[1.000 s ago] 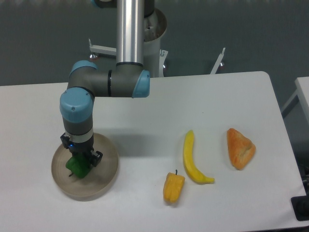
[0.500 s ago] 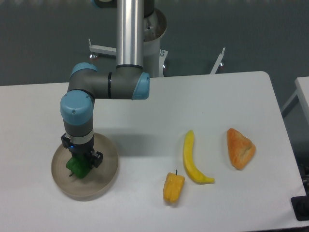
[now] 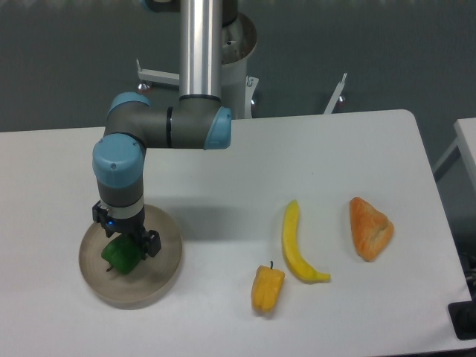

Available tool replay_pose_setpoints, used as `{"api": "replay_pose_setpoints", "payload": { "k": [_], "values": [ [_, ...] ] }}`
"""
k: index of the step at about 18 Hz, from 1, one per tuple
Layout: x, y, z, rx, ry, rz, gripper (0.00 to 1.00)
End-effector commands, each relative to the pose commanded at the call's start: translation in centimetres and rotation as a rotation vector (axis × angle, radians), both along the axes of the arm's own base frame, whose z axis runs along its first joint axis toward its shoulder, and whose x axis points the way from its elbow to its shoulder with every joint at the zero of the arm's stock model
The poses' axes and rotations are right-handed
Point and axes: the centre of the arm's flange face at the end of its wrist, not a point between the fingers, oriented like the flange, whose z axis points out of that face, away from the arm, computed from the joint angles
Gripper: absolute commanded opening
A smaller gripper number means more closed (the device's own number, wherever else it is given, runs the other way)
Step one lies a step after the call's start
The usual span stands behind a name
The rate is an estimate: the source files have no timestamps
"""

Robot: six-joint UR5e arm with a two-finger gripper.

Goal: Place the green pepper on the plate
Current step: 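Open the gripper to release the green pepper on the plate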

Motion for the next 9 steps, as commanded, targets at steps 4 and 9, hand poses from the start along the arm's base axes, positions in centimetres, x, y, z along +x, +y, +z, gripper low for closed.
{"api": "replay_pose_setpoints", "payload": {
  "k": [4,9],
  "values": [
    [-0.1,-0.3,1.1,0.012,0.012,-0.002,1.0],
    [-1.2,-0.4,2.0,0.022,0.019,0.005,1.0]
  ]
}}
